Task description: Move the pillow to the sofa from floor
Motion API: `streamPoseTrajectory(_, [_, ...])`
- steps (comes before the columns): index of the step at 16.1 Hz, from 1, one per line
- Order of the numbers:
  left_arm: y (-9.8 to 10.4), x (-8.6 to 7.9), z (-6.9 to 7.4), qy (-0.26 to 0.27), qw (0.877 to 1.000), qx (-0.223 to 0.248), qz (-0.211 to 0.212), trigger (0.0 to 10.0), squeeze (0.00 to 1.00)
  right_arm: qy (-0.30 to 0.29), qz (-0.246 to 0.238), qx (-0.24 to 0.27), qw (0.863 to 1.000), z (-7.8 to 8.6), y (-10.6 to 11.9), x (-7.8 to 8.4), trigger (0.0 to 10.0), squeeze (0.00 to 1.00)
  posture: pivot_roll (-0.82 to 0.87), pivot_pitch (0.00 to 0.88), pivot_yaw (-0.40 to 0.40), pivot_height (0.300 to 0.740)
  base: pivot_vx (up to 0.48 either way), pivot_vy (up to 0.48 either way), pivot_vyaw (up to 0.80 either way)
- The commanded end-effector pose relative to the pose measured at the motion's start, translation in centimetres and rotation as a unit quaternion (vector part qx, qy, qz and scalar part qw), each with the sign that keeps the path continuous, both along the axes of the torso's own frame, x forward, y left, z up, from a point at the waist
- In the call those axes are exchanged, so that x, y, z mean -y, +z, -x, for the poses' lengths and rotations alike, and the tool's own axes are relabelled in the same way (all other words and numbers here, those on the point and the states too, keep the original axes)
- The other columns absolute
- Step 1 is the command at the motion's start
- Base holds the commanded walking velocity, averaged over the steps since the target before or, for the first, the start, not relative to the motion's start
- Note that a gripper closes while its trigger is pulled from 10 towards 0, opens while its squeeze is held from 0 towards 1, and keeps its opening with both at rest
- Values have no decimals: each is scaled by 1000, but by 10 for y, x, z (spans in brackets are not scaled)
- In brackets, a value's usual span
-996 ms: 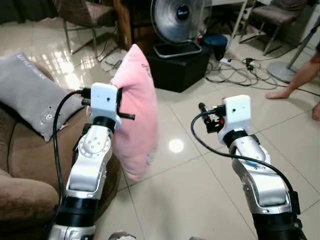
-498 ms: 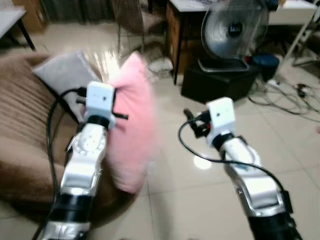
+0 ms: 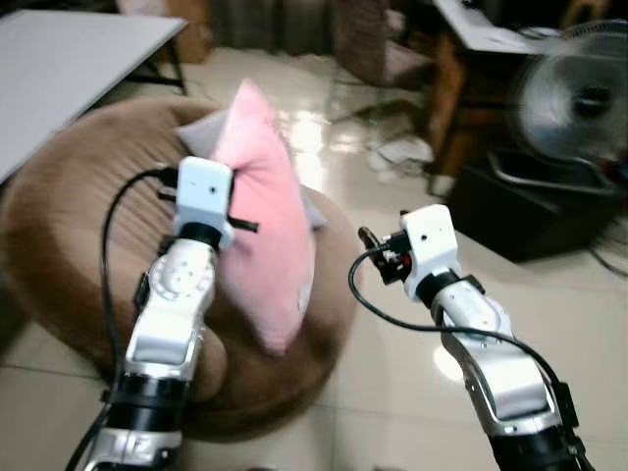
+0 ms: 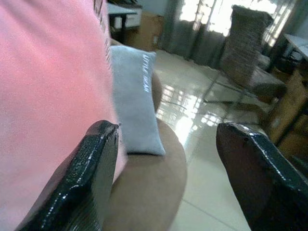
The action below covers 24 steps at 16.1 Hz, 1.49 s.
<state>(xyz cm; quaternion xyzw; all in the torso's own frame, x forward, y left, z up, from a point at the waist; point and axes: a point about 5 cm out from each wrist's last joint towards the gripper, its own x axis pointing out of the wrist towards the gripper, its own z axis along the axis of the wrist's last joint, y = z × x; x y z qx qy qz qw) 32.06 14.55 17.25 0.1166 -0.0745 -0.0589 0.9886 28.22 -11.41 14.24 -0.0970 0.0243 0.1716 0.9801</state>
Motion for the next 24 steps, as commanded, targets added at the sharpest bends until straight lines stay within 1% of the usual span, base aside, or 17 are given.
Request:
streamPoseTrajectory(1, [2,13,-3,-37,999,4,-20,10000,0,-25,0,-7,1000,-1,-3,9,10000,0,-25,0,-5,740,0,0,0])
streamPoseTrajectory(2, [-1,19,-5,-57,998,1,-19,10000,0,-25,-1,-8,1000,-1,-4,10,10000,0,-27,0,-2,740,0,0,0])
streamPoseTrajectory(5, [-3,31,-12,-86,996,5,-22,10000,0,-35,1,-4,999,0,-5,13,10000,0,-37,0,8,740,0,0,0])
streamPoseTrajectory(6, [-5,38,-17,-97,995,-3,-26,10000,0,-42,1,-4,999,1,-6,14,10000,0,-44,0,19,740,0,0,0])
streamPoseTrajectory(10, [-10,47,-28,-106,994,-26,-9,10000,0,-55,4,-2,998,3,-7,17,10000,0,-55,0,33,740,0,0,0])
streamPoseTrajectory(12, [-12,60,-34,-133,990,-39,-13,10000,0,-55,4,0,998,5,-5,16,10000,0,-64,0,39,740,0,0,0])
streamPoseTrajectory(13, [-12,63,-36,-136,990,-41,-10,10000,0,-55,4,0,998,5,-5,16,10000,0,-67,0,43,740,0,0,0])
streamPoseTrajectory(14, [-12,67,-42,-129,991,-43,-9,10000,0,-54,4,1,999,7,-5,15,10000,0,-76,0,49,740,0,0,0])
streamPoseTrajectory(15, [-13,68,-49,-106,993,-45,-17,10000,0,-52,8,0,999,8,-5,14,10000,0,-80,0,52,740,0,0,0])
streamPoseTrajectory(16, [-13,68,-51,-98,994,-46,-16,10000,0,-51,9,0,999,10,-5,14,10000,0,-91,1,59,740,0,0,0])
streamPoseTrajectory(17, [-16,60,-63,-34,997,-72,-19,10000,0,-47,9,-3,999,14,-6,14,10000,0,-101,25,66,740,0,0,0])
streamPoseTrajectory(18, [-17,55,-67,-6,997,-78,-26,10000,0,-43,7,-6,999,16,-6,13,10000,0,-103,29,68,740,0,0,0])
streamPoseTrajectory(19, [-18,42,-73,45,994,-89,-42,10000,0,-3,6,-26,1000,24,-12,7,10000,0,-119,50,76,740,0,0,0])
streamPoseTrajectory(20, [-18,33,-76,75,992,-94,-49,10000,0,45,20,-50,998,34,-18,1,10000,0,-133,63,81,740,0,0,0])
streamPoseTrajectory(21, [-20,21,-78,102,987,-104,-61,10000,0,96,44,-81,991,46,-28,-2,10000,0,-143,75,82,740,0,0,0])
streamPoseTrajectory(23, [-27,2,-77,138,979,-129,-81,10000,0,144,26,-116,982,57,-35,2,10000,0,-149,85,80,740,0,0,0])
streamPoseTrajectory(24, [-32,-6,-76,155,972,-144,-101,10000,671,159,31,-122,979,60,-37,4,10000,0,-149,92,74,740,0,0,0])
